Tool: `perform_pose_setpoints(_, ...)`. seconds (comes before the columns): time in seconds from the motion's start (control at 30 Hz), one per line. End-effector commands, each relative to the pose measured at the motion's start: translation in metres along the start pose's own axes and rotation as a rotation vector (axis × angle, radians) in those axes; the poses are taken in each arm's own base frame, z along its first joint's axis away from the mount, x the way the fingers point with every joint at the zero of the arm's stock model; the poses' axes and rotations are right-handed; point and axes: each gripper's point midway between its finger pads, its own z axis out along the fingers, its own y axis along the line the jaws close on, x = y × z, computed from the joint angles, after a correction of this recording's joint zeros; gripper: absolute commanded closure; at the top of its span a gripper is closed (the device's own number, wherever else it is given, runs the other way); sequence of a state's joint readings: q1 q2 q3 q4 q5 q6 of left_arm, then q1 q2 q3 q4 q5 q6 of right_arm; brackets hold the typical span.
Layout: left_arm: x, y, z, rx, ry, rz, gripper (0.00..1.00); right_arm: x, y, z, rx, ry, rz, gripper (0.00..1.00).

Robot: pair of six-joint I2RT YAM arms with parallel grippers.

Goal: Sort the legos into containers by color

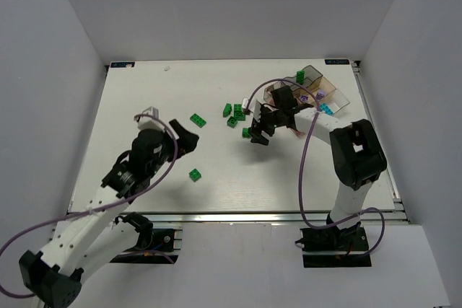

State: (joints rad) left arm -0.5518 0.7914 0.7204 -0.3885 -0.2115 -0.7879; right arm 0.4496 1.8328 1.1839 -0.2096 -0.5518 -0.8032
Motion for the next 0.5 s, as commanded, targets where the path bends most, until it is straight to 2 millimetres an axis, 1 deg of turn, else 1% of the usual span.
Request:
perform_pose_setpoints(0.0,0.019,0.037,-0.026,-0.113,0.034,-0.046,0.02,-0.019,-0.03,0.003,0.109,0.005,-0.035,0.14)
perform_pose_setpoints(0.03,0.024,0.044,-0.03,-0.134,0.046,-0.047,0.02,-0.017,-0.032,0.005,0.114,0.012,-0.032,0.14)
perform_pose_setpoints(0.07,0.023,0.047,-0.033,-0.142,0.039,-0.049,0.02,-0.016,-0.034,0.007,0.121,0.019,-0.032,0.14)
perform_pose_setpoints(0.1,0.023,0.048,-0.037,-0.141,0.036,-0.054,0.02,-0.012,-0.033,0.013,0.113,0.028,-0.026,0.14)
perform_pose_setpoints(0.13,0.026,0.052,-0.04,-0.153,0.049,-0.05,0.02,-0.011,-0.033,0.015,0.109,0.032,-0.025,0.15)
perform_pose_setpoints(0.2,0.032,0.055,-0.04,-0.167,0.08,-0.043,0.02,-0.008,-0.03,0.024,0.085,0.035,-0.024,0.17)
perform_pose_setpoints(0.27,0.039,0.057,-0.038,-0.18,0.114,-0.037,0.02,-0.009,-0.026,0.029,0.057,0.027,-0.036,0.23)
perform_pose_setpoints(0.3,0.047,0.059,-0.035,-0.197,0.15,-0.036,0.02,-0.008,-0.023,0.03,0.039,0.033,-0.033,0.28)
perform_pose_setpoints(0.4,0.06,0.064,-0.029,-0.228,0.211,-0.031,0.02,-0.005,-0.02,0.034,0.001,0.04,-0.047,0.38)
perform_pose_setpoints(0.43,0.064,0.064,-0.028,-0.229,0.232,-0.033,0.02,-0.004,-0.019,0.035,-0.008,0.039,-0.048,0.49)
perform_pose_setpoints(0.47,0.07,0.067,-0.025,-0.247,0.256,-0.028,0.02,-0.005,-0.018,0.035,-0.018,0.029,-0.055,0.57)
